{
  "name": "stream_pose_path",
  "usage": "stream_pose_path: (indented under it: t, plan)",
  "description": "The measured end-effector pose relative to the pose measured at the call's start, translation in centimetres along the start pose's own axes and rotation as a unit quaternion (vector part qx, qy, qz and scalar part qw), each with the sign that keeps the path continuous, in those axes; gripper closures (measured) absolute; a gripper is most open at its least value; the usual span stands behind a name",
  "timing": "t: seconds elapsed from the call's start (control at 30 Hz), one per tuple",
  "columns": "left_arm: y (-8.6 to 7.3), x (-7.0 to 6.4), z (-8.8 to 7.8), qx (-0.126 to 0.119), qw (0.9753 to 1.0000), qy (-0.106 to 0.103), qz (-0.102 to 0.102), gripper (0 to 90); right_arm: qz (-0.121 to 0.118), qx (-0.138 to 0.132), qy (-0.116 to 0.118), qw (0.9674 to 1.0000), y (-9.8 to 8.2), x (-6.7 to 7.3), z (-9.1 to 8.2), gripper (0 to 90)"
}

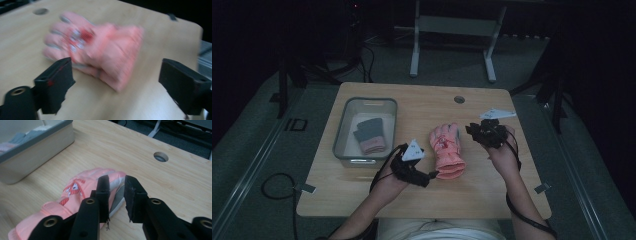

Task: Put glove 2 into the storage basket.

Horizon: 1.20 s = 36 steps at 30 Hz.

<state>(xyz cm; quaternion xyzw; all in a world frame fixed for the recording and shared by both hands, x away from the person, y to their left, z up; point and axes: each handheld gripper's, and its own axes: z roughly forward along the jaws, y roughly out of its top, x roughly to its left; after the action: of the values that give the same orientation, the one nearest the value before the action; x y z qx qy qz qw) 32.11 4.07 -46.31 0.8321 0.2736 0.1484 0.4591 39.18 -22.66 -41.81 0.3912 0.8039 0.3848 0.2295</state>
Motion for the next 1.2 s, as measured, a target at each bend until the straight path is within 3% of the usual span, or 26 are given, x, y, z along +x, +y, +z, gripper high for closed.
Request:
stream_pose_path:
  t: [0.1, 0.2, 0.27, 0.4, 0.47, 0.53, 0.63, 0.67, 0.7, 0.9, 0.93, 1.03, 1.07, 1.17, 1.2]
  plan:
    - [2.1, 0.8, 1.1, 0.021, 0.9985, 0.047, 0.017, 17.6, 0.001, -0.005, 0.005, 1.0000, 0.3, 0.2, 0.5, 75.0]
    - [3.5, 2.0, 2.7, 0.043, 0.9974, 0.058, 0.003, 22.6, 0.005, 0.000, 0.016, 0.9999, 0.4, 0.6, 2.1, 73.0]
    - [3.9, 2.8, 3.5, 0.046, 0.9969, 0.060, -0.023, 31.3, 0.011, 0.007, 0.016, 0.9998, 0.4, 0.7, 3.2, 71.6]
    - [3.7, 4.3, 4.9, 0.051, 0.9944, 0.057, -0.073, 33.5, 0.019, 0.017, 0.019, 0.9995, 0.2, 1.3, 4.7, 67.7]
    - [3.2, 4.9, 5.8, 0.062, 0.9919, 0.051, -0.098, 33.0, 0.018, 0.026, 0.024, 0.9992, -0.1, 1.7, 5.4, 63.9]
    - [2.7, 5.4, 6.7, 0.076, 0.9888, 0.034, -0.124, 28.3, 0.017, 0.040, 0.026, 0.9987, -0.6, 1.9, 6.1, 60.9]
    - [2.0, 5.6, 8.1, 0.101, 0.9842, 0.032, -0.142, 17.5, 0.025, 0.062, 0.036, 0.9971, -1.7, 1.7, 6.8, 57.1]
    - [2.0, 5.6, 8.1, 0.101, 0.9842, 0.032, -0.142, 16.4, 0.025, 0.062, 0.036, 0.9971, -1.7, 1.7, 6.8, 57.1]
    - [1.7, 5.7, 8.8, 0.114, 0.9816, 0.028, -0.151, 16.4, 0.028, 0.067, 0.040, 0.9966, -2.2, 1.5, 7.0, 55.5]
    - [0.5, 5.9, 10.6, 0.129, 0.9710, -0.014, -0.201, 16.1, 0.053, 0.111, 0.062, 0.9905, -4.6, 0.0, 7.7, 42.0]
    - [0.1, 6.0, 11.1, 0.131, 0.9672, -0.028, -0.216, 16.7, 0.061, 0.115, 0.068, 0.9891, -4.9, -0.3, 7.8, 40.2]
    - [-0.7, 6.1, 11.8, 0.129, 0.9605, -0.041, -0.243, 21.0, 0.095, 0.124, 0.100, 0.9827, -5.9, -1.2, 8.4, 39.5]
    - [-1.1, 6.1, 12.2, 0.124, 0.9561, -0.055, -0.260, 23.0, 0.102, 0.127, 0.107, 0.9810, -6.1, -1.3, 8.6, 39.5]
    - [-1.8, 6.4, 12.7, 0.113, 0.9491, -0.072, -0.285, 31.3, 0.125, 0.130, 0.126, 0.9756, -6.6, -1.7, 9.2, 39.9]
    - [-2.0, 6.5, 12.9, 0.109, 0.9464, -0.078, -0.294, 32.5, 0.140, 0.129, 0.139, 0.9717, -6.9, -1.9, 9.4, 41.6]
